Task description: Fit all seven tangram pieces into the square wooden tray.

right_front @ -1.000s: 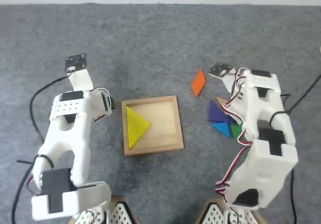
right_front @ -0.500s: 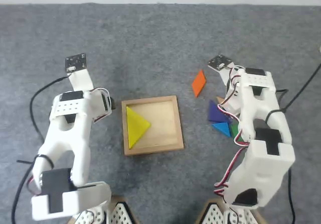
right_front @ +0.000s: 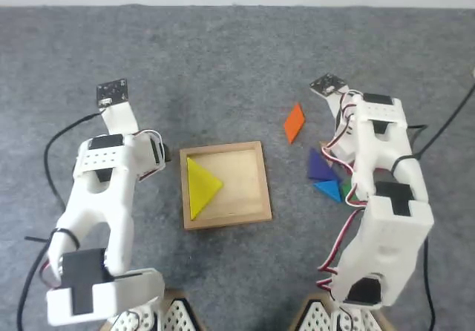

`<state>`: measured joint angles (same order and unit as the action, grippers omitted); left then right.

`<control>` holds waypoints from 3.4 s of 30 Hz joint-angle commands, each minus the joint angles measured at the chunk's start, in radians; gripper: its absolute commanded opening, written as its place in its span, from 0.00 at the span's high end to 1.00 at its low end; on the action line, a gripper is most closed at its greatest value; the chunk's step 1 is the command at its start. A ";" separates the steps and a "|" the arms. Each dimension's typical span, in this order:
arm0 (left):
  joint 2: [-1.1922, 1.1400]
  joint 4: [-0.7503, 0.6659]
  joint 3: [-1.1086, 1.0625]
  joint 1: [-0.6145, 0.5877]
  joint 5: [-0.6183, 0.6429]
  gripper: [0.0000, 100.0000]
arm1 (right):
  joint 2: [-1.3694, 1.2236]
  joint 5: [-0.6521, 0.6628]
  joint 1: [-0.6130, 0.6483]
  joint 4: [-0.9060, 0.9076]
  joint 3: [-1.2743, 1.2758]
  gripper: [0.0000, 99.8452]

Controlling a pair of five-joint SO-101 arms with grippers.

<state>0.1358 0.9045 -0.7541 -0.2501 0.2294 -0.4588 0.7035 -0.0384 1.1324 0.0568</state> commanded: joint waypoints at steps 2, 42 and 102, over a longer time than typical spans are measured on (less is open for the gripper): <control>0.044 -0.017 0.025 -0.005 -0.021 0.78 | -0.002 -0.095 -0.004 0.005 -0.025 0.84; 0.044 -0.046 -0.005 -0.005 -0.063 0.78 | 0.143 0.351 -0.228 -0.076 0.209 0.62; 0.043 -0.069 -0.025 -0.006 -0.114 0.78 | 0.446 0.698 -0.515 -0.142 0.468 0.76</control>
<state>0.1358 0.8554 -0.7818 -0.2578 0.1619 -0.0123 1.4093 -0.5462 1.0464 0.5247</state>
